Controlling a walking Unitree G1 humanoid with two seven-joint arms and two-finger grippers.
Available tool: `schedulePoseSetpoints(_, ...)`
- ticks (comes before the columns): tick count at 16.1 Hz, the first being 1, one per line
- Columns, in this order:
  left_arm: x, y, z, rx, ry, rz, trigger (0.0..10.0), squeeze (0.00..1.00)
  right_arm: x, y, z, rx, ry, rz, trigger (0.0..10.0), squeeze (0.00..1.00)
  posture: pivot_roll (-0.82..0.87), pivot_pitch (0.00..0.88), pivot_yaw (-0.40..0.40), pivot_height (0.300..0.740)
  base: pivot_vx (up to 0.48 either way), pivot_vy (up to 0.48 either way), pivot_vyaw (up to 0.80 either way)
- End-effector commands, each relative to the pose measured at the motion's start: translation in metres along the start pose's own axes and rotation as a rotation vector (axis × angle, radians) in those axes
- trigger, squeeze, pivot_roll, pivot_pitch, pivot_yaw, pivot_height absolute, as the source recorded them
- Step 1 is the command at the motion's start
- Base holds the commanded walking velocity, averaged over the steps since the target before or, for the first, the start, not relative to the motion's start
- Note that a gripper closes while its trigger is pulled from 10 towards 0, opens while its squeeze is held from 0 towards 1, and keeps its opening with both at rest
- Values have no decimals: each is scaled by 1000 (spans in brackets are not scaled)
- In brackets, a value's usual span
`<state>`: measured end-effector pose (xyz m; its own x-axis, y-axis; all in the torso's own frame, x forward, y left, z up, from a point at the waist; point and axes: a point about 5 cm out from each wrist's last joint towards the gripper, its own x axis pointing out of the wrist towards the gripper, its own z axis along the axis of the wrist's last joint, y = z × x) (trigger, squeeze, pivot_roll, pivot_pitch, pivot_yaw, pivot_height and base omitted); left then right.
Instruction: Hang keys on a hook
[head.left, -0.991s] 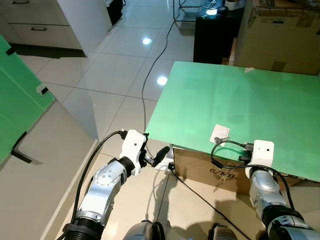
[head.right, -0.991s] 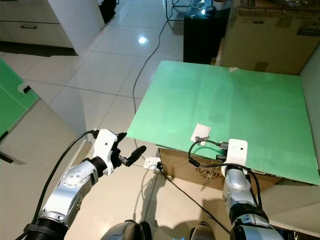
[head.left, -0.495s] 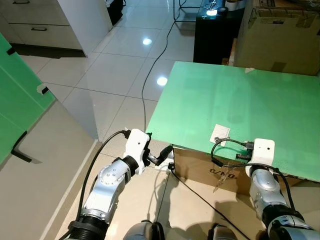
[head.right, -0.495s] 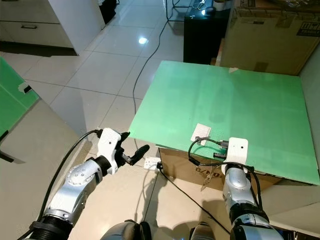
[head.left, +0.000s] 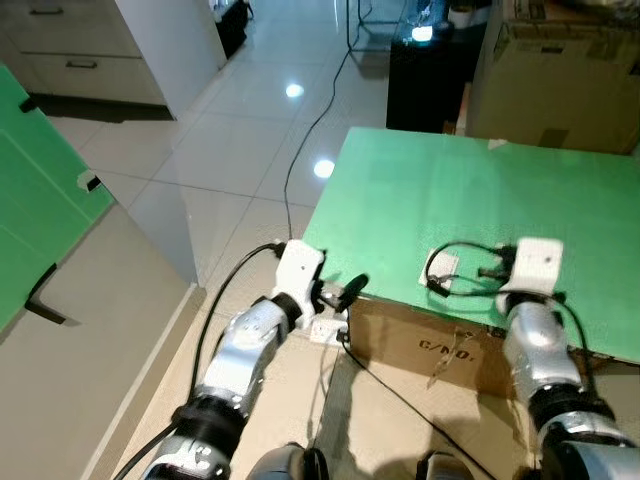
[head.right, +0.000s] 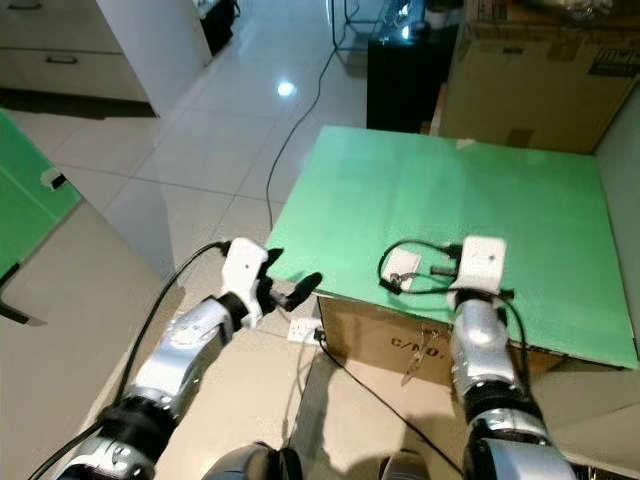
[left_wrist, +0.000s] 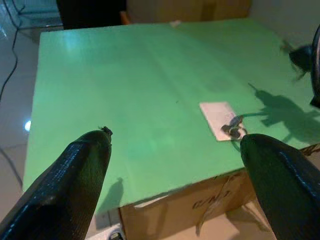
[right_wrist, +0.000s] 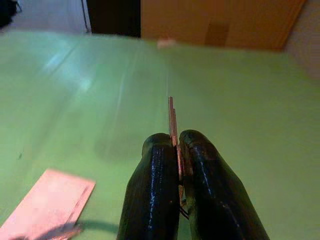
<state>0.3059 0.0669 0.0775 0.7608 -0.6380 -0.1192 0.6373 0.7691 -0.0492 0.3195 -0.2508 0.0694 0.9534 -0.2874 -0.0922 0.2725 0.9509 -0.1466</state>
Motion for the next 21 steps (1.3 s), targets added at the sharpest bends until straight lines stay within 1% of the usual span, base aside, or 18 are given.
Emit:
schedulePoseSetpoints(1,2,1,-2,16,10,7,10000,0,2,-2,6,10,-18,0,0,0,-125,0,143,740,0,0,0)
schedulePoseSetpoints(3,7,-1,-3,17,11,-1,10000,0,5,-7,10,15,-27,-5,0,0,-134,0,137,740,0,0,0)
schedulePoseSetpoints(5,11,-1,-4,4,13,3,10000,0,8,-2,23,22,-63,62,0,0,-139,0,135,740,0,0,0)
schedulePoseSetpoints(6,12,0,-3,4,11,5,10000,0,10,2,30,-1,-88,112,0,0,-140,0,135,740,0,0,0)
schedulePoseSetpoints(9,16,4,0,3,3,19,10000,0,14,6,42,-15,-122,139,0,0,-134,0,134,740,0,0,0)
schedulePoseSetpoints(11,17,7,1,-9,-3,36,10000,0,13,14,49,-65,-160,203,0,0,-128,0,127,740,0,0,0)
schedulePoseSetpoints(13,16,11,0,-44,-14,73,10000,0,4,38,54,-155,-226,405,0,0,-122,0,121,740,0,0,0)
schedulePoseSetpoints(15,13,16,-1,-89,-26,120,10000,0,-15,61,52,-254,-265,656,0,0,-118,0,115,740,0,0,0)
schedulePoseSetpoints(16,10,20,-2,-107,-34,152,10000,0,-23,66,50,-265,-261,725,0,0,-115,0,109,740,0,0,0)
schedulePoseSetpoints(18,1,32,-3,-118,-54,237,10000,0,-26,64,51,-92,-237,648,0,0,-105,0,91,740,0,0,0)
schedulePoseSetpoints(19,-6,44,-2,-152,-86,320,10000,0,-28,61,46,39,-204,558,0,0,-102,0,84,740,0,0,0)
schedulePoseSetpoints(20,-23,64,4,-190,-166,467,10000,0,-39,57,35,131,-180,462,0,0,-93,0,77,740,0,0,0)
schedulePoseSetpoints(21,-36,74,6,-186,-191,530,10000,0,-47,53,27,151,-169,416,0,0,-89,0,73,740,0,0,0)
